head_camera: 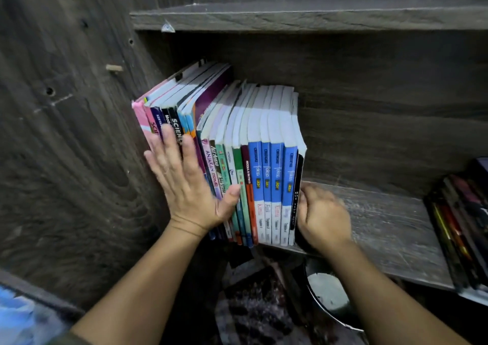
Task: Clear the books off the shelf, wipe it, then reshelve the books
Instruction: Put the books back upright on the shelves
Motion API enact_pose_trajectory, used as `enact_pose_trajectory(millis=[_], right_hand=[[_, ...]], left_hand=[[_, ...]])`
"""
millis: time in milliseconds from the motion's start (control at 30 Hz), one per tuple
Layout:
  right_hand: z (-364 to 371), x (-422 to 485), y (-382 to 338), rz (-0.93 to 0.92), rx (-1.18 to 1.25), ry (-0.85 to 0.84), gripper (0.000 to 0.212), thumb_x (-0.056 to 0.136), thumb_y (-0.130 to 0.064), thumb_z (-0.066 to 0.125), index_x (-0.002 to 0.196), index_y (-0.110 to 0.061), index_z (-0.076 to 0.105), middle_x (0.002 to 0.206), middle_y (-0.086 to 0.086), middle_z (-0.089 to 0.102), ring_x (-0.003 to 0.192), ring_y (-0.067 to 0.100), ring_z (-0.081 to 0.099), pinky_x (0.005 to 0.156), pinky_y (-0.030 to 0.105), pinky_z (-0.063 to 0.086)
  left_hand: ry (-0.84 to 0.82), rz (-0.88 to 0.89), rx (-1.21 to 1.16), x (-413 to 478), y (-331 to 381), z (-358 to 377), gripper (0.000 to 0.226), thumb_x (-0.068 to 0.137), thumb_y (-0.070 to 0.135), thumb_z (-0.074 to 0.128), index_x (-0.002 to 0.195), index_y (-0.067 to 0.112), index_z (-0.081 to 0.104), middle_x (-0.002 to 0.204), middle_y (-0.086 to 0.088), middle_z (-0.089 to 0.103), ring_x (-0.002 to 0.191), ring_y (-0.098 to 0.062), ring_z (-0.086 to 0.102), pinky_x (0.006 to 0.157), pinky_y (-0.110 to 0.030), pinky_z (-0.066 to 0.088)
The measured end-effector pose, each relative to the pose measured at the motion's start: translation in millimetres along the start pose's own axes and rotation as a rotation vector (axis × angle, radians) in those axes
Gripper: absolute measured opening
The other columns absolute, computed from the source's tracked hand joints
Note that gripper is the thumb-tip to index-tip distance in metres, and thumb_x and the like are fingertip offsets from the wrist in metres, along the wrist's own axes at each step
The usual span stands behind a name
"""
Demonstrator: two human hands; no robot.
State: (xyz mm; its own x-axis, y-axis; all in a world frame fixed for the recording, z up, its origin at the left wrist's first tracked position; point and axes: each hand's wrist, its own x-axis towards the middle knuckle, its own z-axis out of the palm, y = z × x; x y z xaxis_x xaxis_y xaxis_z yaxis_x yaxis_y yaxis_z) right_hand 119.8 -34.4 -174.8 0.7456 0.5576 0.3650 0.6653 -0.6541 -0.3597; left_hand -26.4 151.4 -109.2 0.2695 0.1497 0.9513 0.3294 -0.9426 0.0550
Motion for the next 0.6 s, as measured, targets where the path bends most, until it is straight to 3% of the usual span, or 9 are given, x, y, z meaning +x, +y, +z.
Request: enact_pose_trajectory(millis=[100, 167, 233, 300, 433, 600], right_hand=[[3, -23, 27, 0.050, -0.335, -0.166, 0.063, 0.085, -0.045, 0.025, 0.134, -0.019, 0.053, 0.140, 0.009, 0.051, 0.128, 0.030, 0.046, 0.108, 0.048, 0.030], [6, -39, 55, 0.175, -0.341, -0.360, 0.066, 0.094, -0.055, 0.014, 0.152, -0.024, 0.024, 0.160, 0.006, 0.020, 0.147, 0.027, 0.015, 0.118, 0.046, 0.012], [6, -52, 77, 0.174, -0.296, -0.413, 0.076, 0.090, -0.066, 0.002, 0.155, -0.027, 0.004, 0.162, 0.002, -0.002, 0.149, 0.022, -0.005, 0.119, 0.040, 0.000], [4, -58, 84, 0.106, -0.298, -0.376, 0.084, 0.082, -0.068, -0.009, 0.154, -0.027, 0.001, 0.162, -0.002, -0.005, 0.149, 0.018, -0.008, 0.118, 0.035, -0.005], [2, -60, 83, 0.091, -0.294, -0.325, 0.084, 0.082, -0.063, -0.008, 0.155, -0.025, 0.008, 0.162, -0.001, 0.003, 0.149, 0.017, -0.002, 0.118, 0.032, -0.005], [0, -57, 83, 0.095, -0.281, -0.340, 0.087, 0.079, -0.061, -0.009, 0.155, -0.023, 0.010, 0.162, 0.001, 0.006, 0.149, 0.019, -0.001, 0.118, 0.035, -0.004]], left_hand=[[0.007, 0.130, -0.038, 16, 23, -2, 0.091, 0.085, 0.058, 0.041, 0.155, 0.024, -0.007, 0.161, 0.001, -0.013, 0.147, -0.025, -0.011, 0.116, -0.058, -0.001], [-0.042, 0.175, -0.063, 19, 48, 0, 0.085, 0.086, 0.056, 0.042, 0.155, 0.023, 0.004, 0.162, -0.005, 0.000, 0.148, -0.026, -0.009, 0.116, -0.059, 0.000], [-0.102, 0.180, -0.036, 18, 71, 5, 0.077, 0.087, 0.057, 0.043, 0.150, 0.018, 0.021, 0.155, -0.014, 0.018, 0.148, -0.030, -0.001, 0.115, -0.062, 0.000], [-0.129, 0.152, 0.065, 18, 81, 14, 0.073, 0.086, 0.059, 0.044, 0.145, 0.018, 0.030, 0.151, -0.013, 0.025, 0.146, -0.034, 0.012, 0.112, -0.065, -0.001], [-0.062, 0.117, 0.220, 21, 76, 31, 0.061, 0.084, 0.061, 0.040, 0.130, 0.022, 0.043, 0.133, -0.003, 0.042, 0.133, -0.029, 0.032, 0.113, -0.060, -0.001], [-0.063, 0.056, 0.222, 25, 80, 27, 0.052, 0.084, 0.056, 0.036, 0.120, 0.020, 0.043, 0.124, -0.004, 0.039, 0.125, -0.030, 0.035, 0.113, -0.056, -0.003]])
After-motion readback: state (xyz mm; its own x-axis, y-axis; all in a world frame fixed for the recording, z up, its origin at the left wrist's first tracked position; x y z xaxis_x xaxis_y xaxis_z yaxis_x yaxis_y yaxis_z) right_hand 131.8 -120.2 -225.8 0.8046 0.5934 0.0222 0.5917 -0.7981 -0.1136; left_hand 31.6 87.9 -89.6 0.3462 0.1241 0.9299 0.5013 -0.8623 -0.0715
